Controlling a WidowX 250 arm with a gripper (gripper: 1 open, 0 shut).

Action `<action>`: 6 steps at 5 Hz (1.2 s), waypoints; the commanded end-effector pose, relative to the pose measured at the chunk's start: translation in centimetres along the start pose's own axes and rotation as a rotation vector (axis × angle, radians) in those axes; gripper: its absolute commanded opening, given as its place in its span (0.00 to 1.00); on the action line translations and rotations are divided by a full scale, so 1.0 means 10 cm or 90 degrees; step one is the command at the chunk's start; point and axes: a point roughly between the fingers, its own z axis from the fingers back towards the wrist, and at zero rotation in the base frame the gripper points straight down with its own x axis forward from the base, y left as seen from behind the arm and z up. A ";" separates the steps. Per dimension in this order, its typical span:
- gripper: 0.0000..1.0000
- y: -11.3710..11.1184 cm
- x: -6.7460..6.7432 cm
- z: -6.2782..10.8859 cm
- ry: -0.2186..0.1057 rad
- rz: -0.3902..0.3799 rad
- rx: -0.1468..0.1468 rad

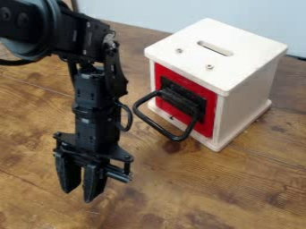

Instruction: Close the drawer

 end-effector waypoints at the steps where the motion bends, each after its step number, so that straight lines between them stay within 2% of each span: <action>1: 1.00 0.04 0.07 0.11 -0.032 0.015 -0.008; 6: 1.00 0.04 0.12 0.15 -0.026 0.034 -0.014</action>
